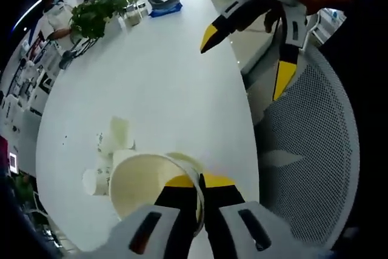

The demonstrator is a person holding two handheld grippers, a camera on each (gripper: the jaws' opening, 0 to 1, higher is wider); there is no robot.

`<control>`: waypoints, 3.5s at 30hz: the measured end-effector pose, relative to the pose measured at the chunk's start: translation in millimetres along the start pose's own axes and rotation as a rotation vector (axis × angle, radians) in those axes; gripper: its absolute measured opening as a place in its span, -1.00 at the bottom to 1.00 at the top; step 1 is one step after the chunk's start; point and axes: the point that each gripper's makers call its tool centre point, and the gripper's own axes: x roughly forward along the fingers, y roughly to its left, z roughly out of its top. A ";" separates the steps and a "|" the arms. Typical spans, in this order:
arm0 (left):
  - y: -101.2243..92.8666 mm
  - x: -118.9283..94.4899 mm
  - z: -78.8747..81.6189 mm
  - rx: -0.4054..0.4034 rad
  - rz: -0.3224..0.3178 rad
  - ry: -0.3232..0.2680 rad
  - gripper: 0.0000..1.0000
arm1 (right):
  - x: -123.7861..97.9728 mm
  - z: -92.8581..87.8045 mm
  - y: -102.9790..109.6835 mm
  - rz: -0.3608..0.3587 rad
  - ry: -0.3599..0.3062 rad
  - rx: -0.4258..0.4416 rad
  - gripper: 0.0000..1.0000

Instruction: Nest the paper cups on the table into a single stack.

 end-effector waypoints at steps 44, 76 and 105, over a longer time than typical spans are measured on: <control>-0.2 -1.2 -7.1 -0.030 0.021 0.008 -0.86 | 3.7 -2.0 8.6 0.025 0.030 -0.010 0.58; 33.6 -67.7 -38.6 -0.559 0.301 -0.433 -0.09 | 17.0 35.6 -8.0 0.063 -0.055 0.124 0.49; 9.2 -57.8 -79.4 -0.716 0.437 -0.451 0.06 | 44.5 65.1 -41.1 0.107 -0.121 0.289 0.36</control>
